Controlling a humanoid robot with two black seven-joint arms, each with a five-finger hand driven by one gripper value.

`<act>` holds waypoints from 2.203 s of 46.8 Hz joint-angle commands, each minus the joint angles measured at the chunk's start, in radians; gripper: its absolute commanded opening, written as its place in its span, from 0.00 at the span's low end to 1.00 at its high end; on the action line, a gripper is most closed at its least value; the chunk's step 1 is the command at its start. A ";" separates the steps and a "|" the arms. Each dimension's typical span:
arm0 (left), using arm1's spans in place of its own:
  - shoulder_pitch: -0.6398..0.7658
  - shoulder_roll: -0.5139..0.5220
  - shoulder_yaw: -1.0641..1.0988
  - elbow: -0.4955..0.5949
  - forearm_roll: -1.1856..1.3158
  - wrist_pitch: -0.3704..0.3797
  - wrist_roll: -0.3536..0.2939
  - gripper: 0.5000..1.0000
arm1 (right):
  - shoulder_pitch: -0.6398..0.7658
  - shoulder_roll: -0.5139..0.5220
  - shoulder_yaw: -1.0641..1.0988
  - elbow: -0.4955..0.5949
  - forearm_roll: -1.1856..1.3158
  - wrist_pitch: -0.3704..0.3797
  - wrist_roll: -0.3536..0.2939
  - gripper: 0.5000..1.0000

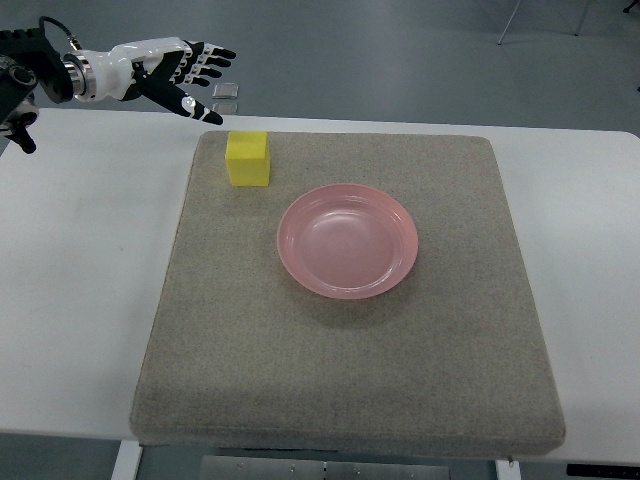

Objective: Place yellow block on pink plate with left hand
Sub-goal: 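Lower the left hand over the yellow cube and close fingers around it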

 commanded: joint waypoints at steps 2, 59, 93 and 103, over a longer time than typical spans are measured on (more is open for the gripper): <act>0.007 -0.003 0.001 -0.031 0.119 0.048 0.000 0.95 | 0.000 0.000 0.000 0.000 0.000 0.000 0.000 0.85; 0.030 -0.173 0.193 0.029 0.346 0.329 0.023 0.88 | 0.000 0.000 0.000 -0.002 0.000 0.000 0.000 0.85; 0.018 -0.164 0.216 0.020 0.346 0.377 0.051 0.21 | 0.000 0.000 0.000 0.000 0.000 0.000 0.000 0.85; 0.001 -0.139 0.215 -0.008 0.345 0.369 0.050 0.00 | 0.000 0.000 0.000 0.000 0.000 0.000 0.000 0.85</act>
